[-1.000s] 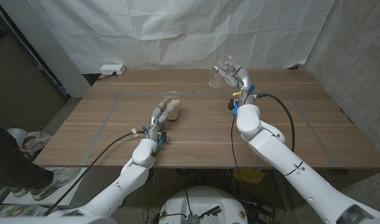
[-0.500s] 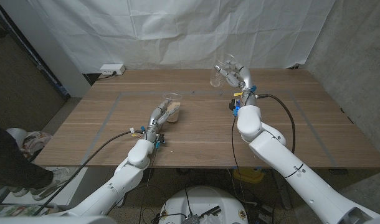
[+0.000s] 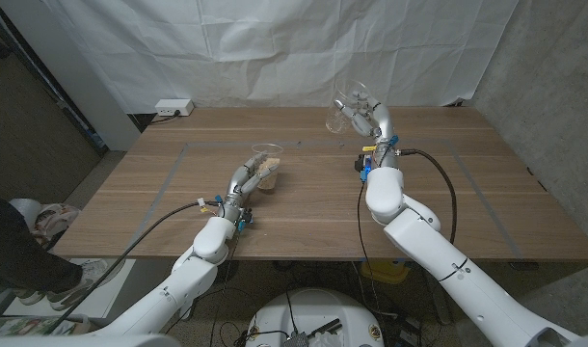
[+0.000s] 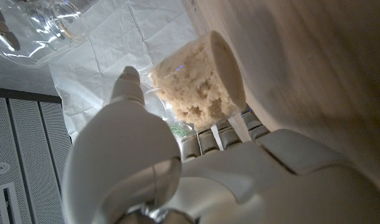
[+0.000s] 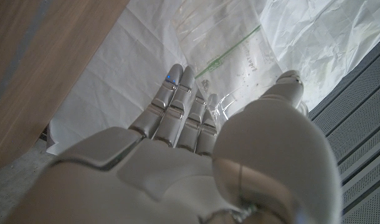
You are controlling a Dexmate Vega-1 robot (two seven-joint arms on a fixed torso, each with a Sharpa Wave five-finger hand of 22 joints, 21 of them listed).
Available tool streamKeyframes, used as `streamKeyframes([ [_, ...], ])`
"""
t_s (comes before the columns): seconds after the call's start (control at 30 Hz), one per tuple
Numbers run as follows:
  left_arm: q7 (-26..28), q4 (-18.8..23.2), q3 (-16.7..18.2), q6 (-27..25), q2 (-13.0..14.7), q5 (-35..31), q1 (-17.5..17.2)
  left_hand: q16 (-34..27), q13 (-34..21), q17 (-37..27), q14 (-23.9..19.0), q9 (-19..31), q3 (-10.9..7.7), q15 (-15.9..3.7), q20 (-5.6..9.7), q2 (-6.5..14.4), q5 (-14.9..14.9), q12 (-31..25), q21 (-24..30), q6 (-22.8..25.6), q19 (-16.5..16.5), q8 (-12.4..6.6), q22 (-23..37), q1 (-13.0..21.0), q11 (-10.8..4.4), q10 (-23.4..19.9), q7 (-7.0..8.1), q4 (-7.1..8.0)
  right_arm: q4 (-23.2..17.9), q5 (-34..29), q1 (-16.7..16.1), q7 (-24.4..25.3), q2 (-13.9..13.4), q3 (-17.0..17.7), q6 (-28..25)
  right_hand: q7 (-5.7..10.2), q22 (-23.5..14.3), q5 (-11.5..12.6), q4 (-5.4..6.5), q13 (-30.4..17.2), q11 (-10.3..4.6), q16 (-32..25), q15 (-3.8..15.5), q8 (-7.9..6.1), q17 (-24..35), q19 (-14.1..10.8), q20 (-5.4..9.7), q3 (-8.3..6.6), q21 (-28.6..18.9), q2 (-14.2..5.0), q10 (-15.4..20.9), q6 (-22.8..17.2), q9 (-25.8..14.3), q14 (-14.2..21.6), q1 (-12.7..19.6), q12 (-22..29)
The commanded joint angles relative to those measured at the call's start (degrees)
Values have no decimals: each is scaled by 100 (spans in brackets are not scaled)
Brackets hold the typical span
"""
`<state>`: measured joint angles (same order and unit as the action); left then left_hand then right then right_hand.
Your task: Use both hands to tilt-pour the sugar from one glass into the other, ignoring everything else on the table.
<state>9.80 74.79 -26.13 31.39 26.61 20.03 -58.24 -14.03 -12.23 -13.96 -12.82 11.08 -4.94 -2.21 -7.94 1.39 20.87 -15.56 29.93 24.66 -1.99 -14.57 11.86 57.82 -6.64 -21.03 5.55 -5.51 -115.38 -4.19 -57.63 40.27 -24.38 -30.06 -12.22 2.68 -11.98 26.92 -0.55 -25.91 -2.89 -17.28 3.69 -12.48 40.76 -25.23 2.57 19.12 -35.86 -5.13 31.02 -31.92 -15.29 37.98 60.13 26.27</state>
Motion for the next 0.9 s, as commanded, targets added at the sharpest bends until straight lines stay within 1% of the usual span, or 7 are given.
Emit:
streamKeyframes([
  [0.03, 324, -174, 79, 363, -203, -215, 19, -80, 12, 5, -236, 1, -29, -364, 42, 186, 117, -133, 90, 568, 131, -135, 25, 230, -98, -448, 108, -74, 71, -93, -33, 16, 91, 27, 158, 18, -12, 41, 43, -7, -13, 31, 862, -2, 12, -3, 369, 3, -40, -21, 55, -41, -19, 52, 12, -5],
  [0.2, 169, -31, 97, 153, -74, -84, -3, -82, 21, 14, -280, -6, 0, -380, 54, 181, 124, -109, 110, 555, 170, -78, 25, 244, -69, -453, 55, -72, 132, -187, 23, 27, 119, -14, 173, 23, -11, 46, 51, -8, -27, 42, 863, 2, 14, 2, 370, 3, -46, -24, 48, -36, -20, 46, 10, -10],
  [0.3, -267, 120, 62, -73, 195, 94, 26, 60, 24, 23, 24, -5, 238, -199, -54, 26, 125, 147, 45, -7, -20, 250, 30, 29, 136, 80, -179, 36, 185, -193, 50, 32, 160, -18, 197, 19, -10, 49, 56, -6, -26, 44, 865, 0, 16, 2, 373, 0, -50, -31, 56, -41, -22, 53, 9, -9],
  [0.37, -423, 122, 46, -91, 257, 158, 49, 152, 12, -13, 316, 4, 436, -45, -126, -42, 186, 389, -35, -743, -231, 453, 37, -145, 192, 723, -421, 144, 182, -167, 46, -7, 151, -5, 227, 22, -9, 49, 58, -6, -30, 47, 862, 2, 16, 6, 374, 3, -50, -26, 54, -37, -22, 51, 7, -11],
  [0.53, -988, 23, -20, -64, 430, 337, 188, 276, -5, -76, 1020, -7, 819, 283, -256, -188, 326, 528, -211, -1933, -679, 477, 62, -406, 343, 1916, -615, 303, 189, -225, 53, 4, 161, -13, 207, 22, -8, 53, 68, -2, -20, 53, 860, 2, 20, 3, 374, 3, -58, -34, 59, -41, -22, 50, 0, -12],
  [0.77, -1256, 2, -75, -130, 553, 354, 285, 320, -12, -103, 1469, -16, 1012, 492, -298, -233, 414, 513, -297, -2561, -889, 486, 73, -506, 433, 2445, -703, 377, 224, -262, 43, 42, 175, 7, 287, 24, -6, 56, 76, -3, -18, 62, 863, 8, 22, 5, 379, 6, -67, -28, 64, -39, -19, 58, -2, -13],
  [0.9, -1200, 13, -63, -117, 547, 329, 271, 313, -13, -104, 1478, -16, 1026, 485, -300, -235, 422, 500, -297, -2574, -887, 474, 74, -511, 450, 2452, -719, 382, 187, -274, 46, 64, 230, -3, 249, 20, -5, 58, 81, -1, -10, 64, 864, 10, 23, 3, 375, 6, -72, -31, 67, -36, -20, 64, -4, -14],
])
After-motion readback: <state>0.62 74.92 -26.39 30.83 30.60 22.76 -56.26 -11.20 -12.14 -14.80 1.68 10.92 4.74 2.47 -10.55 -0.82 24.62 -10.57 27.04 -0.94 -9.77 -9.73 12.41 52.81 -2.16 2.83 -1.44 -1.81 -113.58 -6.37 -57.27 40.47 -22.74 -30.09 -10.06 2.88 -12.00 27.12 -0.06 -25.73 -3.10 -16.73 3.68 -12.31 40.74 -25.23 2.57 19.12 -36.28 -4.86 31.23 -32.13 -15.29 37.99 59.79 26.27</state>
